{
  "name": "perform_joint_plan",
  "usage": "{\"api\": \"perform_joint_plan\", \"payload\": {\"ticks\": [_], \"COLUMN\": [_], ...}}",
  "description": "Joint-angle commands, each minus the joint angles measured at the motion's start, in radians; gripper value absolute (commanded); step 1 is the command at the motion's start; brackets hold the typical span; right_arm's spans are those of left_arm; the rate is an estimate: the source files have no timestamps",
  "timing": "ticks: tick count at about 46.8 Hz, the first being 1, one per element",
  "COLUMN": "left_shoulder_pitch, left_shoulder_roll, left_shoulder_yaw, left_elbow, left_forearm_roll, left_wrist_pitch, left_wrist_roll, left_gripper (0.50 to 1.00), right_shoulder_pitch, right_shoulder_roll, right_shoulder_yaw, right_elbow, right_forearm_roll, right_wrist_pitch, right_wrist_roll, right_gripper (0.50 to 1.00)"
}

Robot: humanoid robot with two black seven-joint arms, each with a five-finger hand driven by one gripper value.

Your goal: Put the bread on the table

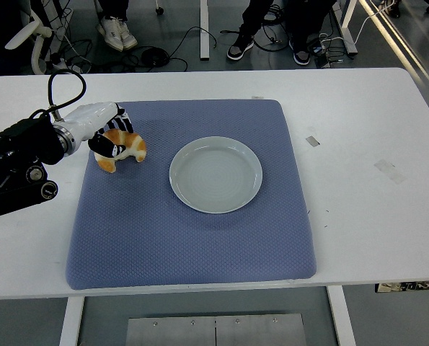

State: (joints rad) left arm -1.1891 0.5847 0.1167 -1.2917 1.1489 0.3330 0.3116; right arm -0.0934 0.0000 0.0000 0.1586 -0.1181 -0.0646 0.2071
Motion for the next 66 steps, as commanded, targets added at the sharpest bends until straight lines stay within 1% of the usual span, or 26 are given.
{"api": "perform_joint_plan", "payload": {"ticks": [1,5,6,7,8,9,11,12,13,16,18,21,31,36,42,45,48,55,60,66], "left_shoulder_pitch": [0.000,-0.001,-0.001,-0.001,-0.001,-0.001,-0.003,-0.003,-0.003,-0.003,-0.003,-0.001,-0.001,-0.003,0.003,0.017,0.043,0.146,0.227,0.321], "left_shoulder_roll": [-0.002,-0.002,-0.002,-0.002,-0.002,-0.002,-0.002,-0.002,-0.002,-0.002,0.000,-0.002,0.000,0.003,0.010,0.015,0.030,0.041,0.043,0.040], "left_shoulder_yaw": [-0.002,-0.003,-0.005,-0.006,-0.006,-0.008,-0.008,-0.008,-0.009,-0.009,-0.014,-0.017,-0.022,-0.069,-0.173,-0.204,-0.262,-0.442,-0.586,-0.749], "left_elbow": [0.000,0.000,0.000,0.000,0.000,0.000,0.002,0.002,0.002,0.002,0.002,0.002,0.002,0.006,0.028,0.029,0.031,0.032,0.034,0.035], "left_forearm_roll": [-0.001,-0.003,-0.005,-0.006,-0.006,-0.008,-0.008,-0.008,-0.008,-0.009,-0.011,-0.017,-0.038,-0.158,-0.320,-0.354,-0.376,-0.405,-0.419,-0.434], "left_wrist_pitch": [0.000,0.000,0.000,0.000,0.000,0.000,0.000,0.000,0.000,0.000,0.000,0.000,-0.002,-0.002,-0.002,0.000,0.001,0.000,-0.002,0.000], "left_wrist_roll": [0.000,0.000,0.000,-0.002,-0.002,-0.002,-0.002,-0.002,-0.002,-0.002,-0.002,-0.002,-0.002,-0.011,-0.086,-0.104,-0.124,-0.206,-0.290,-0.367], "left_gripper": [0.530,0.542,0.552,0.575,0.611,0.661,0.784,0.832,0.869,0.937,0.957,0.963,0.958,0.957,0.957,0.948,0.942,0.933,0.931,0.933], "right_shoulder_pitch": [0.000,0.000,0.000,0.000,0.000,0.000,0.000,0.000,0.000,0.000,0.000,0.001,0.001,0.001,0.000,0.000,0.000,0.000,0.000,0.000], "right_shoulder_roll": [0.000,0.000,0.000,0.000,0.000,0.000,0.000,0.000,0.000,0.000,0.000,0.000,0.000,0.000,0.000,0.000,0.000,0.000,0.000,0.000], "right_shoulder_yaw": [0.000,0.000,0.000,0.000,0.000,0.000,0.000,0.000,0.000,0.000,0.000,0.000,0.000,0.000,0.000,0.000,0.000,0.000,0.000,0.000], "right_elbow": [-0.001,-0.001,-0.001,-0.001,-0.001,-0.001,-0.001,0.001,0.001,-0.001,-0.001,-0.001,0.001,-0.001,0.001,-0.001,0.001,-0.001,0.001,-0.001], "right_forearm_roll": [0.000,0.000,0.000,0.000,0.000,0.000,0.000,0.000,0.000,0.000,0.000,0.000,0.000,0.000,0.000,0.000,0.000,0.000,0.000,0.000], "right_wrist_pitch": [0.000,0.000,0.000,0.000,0.000,0.000,0.000,0.000,0.000,0.000,0.000,0.000,0.000,0.000,0.000,0.000,0.000,0.000,0.000,0.000], "right_wrist_roll": [0.000,0.000,0.000,0.000,0.000,0.000,0.000,0.000,0.000,0.000,0.000,0.000,0.000,0.000,0.000,0.000,0.000,0.000,0.000,0.000], "right_gripper": [1.000,1.000,1.000,1.000,1.000,1.000,1.000,1.000,1.000,1.000,1.000,1.000,1.000,1.000,1.000,1.000,1.000,1.000,1.000,1.000]}}
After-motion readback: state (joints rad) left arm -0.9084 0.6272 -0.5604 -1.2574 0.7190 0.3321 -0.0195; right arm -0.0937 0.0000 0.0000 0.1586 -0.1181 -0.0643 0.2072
